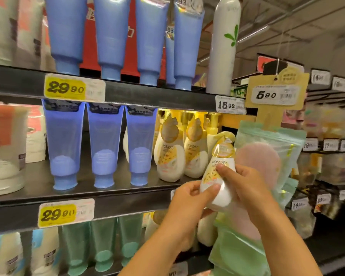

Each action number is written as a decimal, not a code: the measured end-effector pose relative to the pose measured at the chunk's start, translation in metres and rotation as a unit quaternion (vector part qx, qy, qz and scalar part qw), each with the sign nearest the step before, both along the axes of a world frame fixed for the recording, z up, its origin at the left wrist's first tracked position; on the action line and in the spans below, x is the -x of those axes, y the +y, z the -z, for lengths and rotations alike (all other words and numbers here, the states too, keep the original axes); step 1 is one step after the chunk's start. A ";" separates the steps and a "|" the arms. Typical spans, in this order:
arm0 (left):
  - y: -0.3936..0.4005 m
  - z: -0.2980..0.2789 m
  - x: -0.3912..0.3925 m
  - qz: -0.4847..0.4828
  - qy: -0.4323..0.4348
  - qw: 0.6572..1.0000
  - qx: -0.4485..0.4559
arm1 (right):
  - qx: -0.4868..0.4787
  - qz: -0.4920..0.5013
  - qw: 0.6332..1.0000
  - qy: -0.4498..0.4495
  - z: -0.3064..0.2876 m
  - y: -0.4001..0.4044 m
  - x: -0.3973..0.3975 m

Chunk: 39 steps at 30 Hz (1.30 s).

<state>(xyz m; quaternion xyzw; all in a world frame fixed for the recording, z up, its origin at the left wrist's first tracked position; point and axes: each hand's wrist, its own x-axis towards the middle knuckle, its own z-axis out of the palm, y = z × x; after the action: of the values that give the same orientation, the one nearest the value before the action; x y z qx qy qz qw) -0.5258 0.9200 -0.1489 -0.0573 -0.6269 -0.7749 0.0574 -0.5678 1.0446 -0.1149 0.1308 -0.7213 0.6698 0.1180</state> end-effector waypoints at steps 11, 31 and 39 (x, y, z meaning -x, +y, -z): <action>0.004 -0.014 0.031 -0.154 0.124 0.958 0.209 | -0.172 0.215 0.951 0.141 -0.013 -0.012 0.026; 0.034 -0.025 0.058 -0.251 0.075 0.903 0.340 | -0.133 0.218 0.955 0.151 -0.006 -0.024 0.073; 0.028 -0.030 0.073 -0.253 0.080 0.895 0.360 | -0.098 0.181 0.968 0.144 -0.003 -0.020 0.072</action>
<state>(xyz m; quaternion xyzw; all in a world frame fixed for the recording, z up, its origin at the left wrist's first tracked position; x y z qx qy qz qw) -0.5988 0.9479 -0.1193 0.0247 -0.8494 -0.4489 0.2765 -0.6402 1.0243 -0.1120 0.1042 -0.7704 0.5373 0.3269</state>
